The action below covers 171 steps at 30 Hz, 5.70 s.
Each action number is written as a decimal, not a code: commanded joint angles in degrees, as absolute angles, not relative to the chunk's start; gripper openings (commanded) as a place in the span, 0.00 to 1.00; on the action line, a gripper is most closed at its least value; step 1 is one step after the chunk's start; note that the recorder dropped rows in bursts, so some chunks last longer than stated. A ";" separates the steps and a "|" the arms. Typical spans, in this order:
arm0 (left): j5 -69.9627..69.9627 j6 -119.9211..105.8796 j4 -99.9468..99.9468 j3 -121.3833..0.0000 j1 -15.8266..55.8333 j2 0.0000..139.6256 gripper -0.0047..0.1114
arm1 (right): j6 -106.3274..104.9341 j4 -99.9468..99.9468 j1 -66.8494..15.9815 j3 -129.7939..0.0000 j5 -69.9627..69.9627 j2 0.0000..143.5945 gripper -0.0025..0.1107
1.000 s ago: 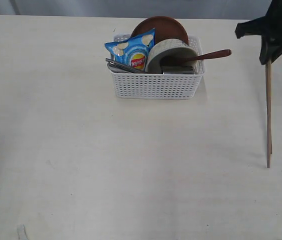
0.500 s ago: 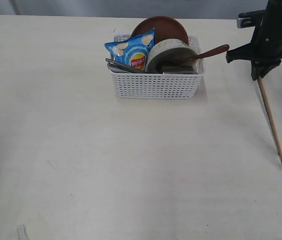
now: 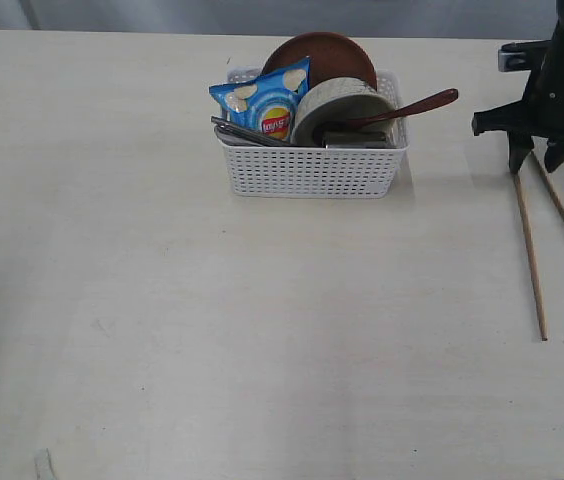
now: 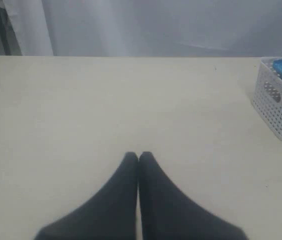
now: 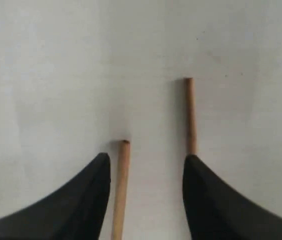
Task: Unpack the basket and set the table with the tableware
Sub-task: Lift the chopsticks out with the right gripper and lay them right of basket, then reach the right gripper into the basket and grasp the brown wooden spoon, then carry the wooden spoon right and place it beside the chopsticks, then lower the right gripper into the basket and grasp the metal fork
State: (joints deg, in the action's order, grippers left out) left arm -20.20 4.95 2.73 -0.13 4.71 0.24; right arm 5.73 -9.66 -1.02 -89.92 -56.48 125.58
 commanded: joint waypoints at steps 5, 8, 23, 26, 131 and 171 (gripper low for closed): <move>-19.63 4.73 3.18 0.00 4.54 0.00 0.04 | -4.88 4.33 -0.73 -89.94 -56.35 114.80 0.42; -19.63 4.73 3.18 0.00 4.54 0.00 0.04 | -10.02 10.14 -0.73 -89.94 -57.39 110.87 0.42; -19.63 4.73 3.18 0.00 4.54 0.00 0.04 | -40.00 29.33 -1.49 -89.94 -63.91 112.19 0.50; -19.63 4.73 3.18 0.00 4.54 0.00 0.04 | -44.82 30.30 -1.49 -89.94 -63.91 114.49 0.50; -19.63 4.73 3.18 0.00 4.54 0.00 0.04 | 0.00 -7.58 3.19 -55.26 -41.26 93.58 0.02; -19.63 4.73 3.18 0.00 4.54 0.00 0.04 | -37.95 15.73 -32.25 -74.59 -35.94 94.57 0.37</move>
